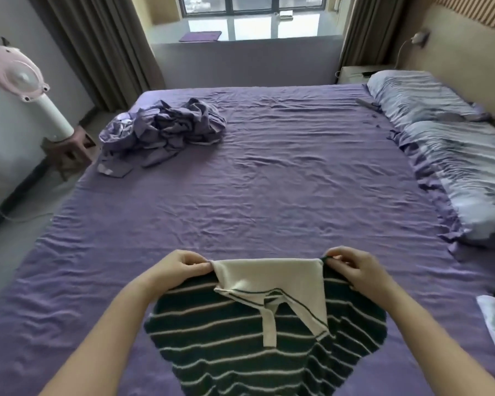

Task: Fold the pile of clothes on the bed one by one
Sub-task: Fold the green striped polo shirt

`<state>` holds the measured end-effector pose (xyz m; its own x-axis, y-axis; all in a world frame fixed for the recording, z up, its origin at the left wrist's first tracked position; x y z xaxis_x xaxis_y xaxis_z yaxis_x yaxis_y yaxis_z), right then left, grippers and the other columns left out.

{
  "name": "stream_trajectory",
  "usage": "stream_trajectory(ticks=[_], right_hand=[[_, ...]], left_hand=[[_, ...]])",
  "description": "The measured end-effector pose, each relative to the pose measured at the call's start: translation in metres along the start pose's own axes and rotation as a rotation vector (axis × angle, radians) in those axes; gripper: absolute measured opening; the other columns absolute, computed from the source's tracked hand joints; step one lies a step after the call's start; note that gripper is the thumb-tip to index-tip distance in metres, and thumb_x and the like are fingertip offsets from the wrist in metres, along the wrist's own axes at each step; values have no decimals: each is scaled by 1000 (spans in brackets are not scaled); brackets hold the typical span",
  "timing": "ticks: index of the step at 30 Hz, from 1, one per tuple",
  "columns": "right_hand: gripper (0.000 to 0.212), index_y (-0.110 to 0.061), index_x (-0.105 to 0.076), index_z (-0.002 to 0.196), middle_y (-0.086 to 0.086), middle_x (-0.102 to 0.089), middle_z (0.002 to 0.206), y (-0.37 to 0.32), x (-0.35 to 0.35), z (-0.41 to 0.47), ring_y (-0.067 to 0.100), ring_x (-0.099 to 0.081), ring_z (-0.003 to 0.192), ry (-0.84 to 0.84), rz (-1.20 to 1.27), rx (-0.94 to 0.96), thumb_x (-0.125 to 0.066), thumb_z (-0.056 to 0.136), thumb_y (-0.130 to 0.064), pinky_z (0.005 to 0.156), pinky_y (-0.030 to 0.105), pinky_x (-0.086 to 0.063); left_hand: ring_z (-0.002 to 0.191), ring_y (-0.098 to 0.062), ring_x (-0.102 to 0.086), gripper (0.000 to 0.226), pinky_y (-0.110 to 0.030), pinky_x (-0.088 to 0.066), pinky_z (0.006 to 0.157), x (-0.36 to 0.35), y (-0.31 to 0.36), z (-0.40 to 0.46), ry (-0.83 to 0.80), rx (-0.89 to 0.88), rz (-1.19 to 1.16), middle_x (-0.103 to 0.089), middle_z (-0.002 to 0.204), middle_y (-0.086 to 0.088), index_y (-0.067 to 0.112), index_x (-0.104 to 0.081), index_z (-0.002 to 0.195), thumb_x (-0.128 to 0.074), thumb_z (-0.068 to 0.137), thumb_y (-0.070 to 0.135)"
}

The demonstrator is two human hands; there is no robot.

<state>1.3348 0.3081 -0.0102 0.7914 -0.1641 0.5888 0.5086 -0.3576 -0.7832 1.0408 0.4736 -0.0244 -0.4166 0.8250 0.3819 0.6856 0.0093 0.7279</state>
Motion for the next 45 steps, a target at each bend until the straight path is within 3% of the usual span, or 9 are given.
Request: stream_trajectory(ticks=[7, 16, 21, 25, 28, 32, 34, 40, 45], right_hand=[[7, -28, -62, 93, -12, -64, 86, 106, -87, 66, 1, -58, 78, -19, -133, -187, -59, 91, -22, 63, 7, -38], [10, -23, -54, 99, -5, -63, 80, 163, -120, 125, 19, -57, 65, 152, -496, -230, -48, 96, -30, 50, 28, -34], [13, -20, -56, 99, -1, -65, 85, 184, -131, 165, 25, -60, 71, 154, -644, -215, -49, 95, -30, 57, 31, -40], [18, -15, -65, 101, 3, -64, 103, 188, -156, 175, 26, -54, 102, 78, -561, -167, -66, 84, -13, 84, 39, -39], [24, -14, -68, 100, 5, -62, 104, 172, -154, 157, 26, -55, 101, 219, -524, -72, -75, 77, -14, 82, 42, -47], [49, -26, -54, 120, -4, -53, 119, 186, -194, 135, 13, -52, 103, -88, -530, -164, -70, 78, -44, 86, 29, -49], [45, -29, -51, 121, -6, -50, 124, 193, -204, 132, 13, -51, 104, -163, -602, -169, -68, 81, -41, 84, 26, -48], [6, -28, -62, 93, -11, -64, 87, 197, -164, 183, 11, -59, 81, 29, -240, -283, -57, 91, -26, 65, 29, -45], [11, -25, -64, 79, -2, -67, 81, 201, -147, 232, 17, -64, 68, 123, 102, -437, -61, 88, -19, 61, 34, -57]], left_hand=[[81, -3, -62, 11, -18, -47, 70, -43, -106, 131, 109, 104, 114, -69, 86, 15, 30, -72, 94, -63, 89, 33], [86, -14, -60, 19, -31, -44, 63, -33, -125, 217, 388, -56, 538, -64, 94, 10, 33, -65, 99, -50, 93, 43], [76, -15, -55, 23, -28, -35, 56, -37, -145, 272, 338, -64, 646, -56, 84, 9, 29, -63, 97, -47, 94, 46], [93, -21, -51, 16, -32, -40, 73, -51, -149, 287, 327, -126, 605, -58, 95, 1, 19, -68, 100, -63, 88, 27], [98, -19, -48, 22, -36, -38, 80, -52, -124, 265, 478, -311, 518, -58, 99, 3, 22, -68, 99, -63, 79, 28], [95, -9, -46, 33, -29, -38, 82, -107, -104, 261, 115, -456, 653, -53, 103, 12, 31, -59, 106, -56, 80, 51], [102, -14, -45, 28, -28, -37, 88, -129, -110, 269, -5, -431, 797, -51, 113, 9, 29, -55, 112, -55, 87, 42], [83, -9, -57, 4, -23, -45, 67, -97, -122, 301, -67, -73, 296, -60, 84, 15, 28, -63, 85, -64, 88, 31], [67, -5, -58, 12, -15, -45, 54, -61, -123, 324, 103, 144, -130, -67, 70, 12, 27, -69, 75, -67, 86, 33]])
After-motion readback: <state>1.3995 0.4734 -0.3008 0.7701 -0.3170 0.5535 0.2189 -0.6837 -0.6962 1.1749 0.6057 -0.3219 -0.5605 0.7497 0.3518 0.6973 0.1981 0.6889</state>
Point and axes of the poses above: each hand's wrist, its own z-axis towards the middle knuckle, its own x-axis out of the back of the hand, y = z × x, the point moved 10 cm from there along z, towards the middle knuckle
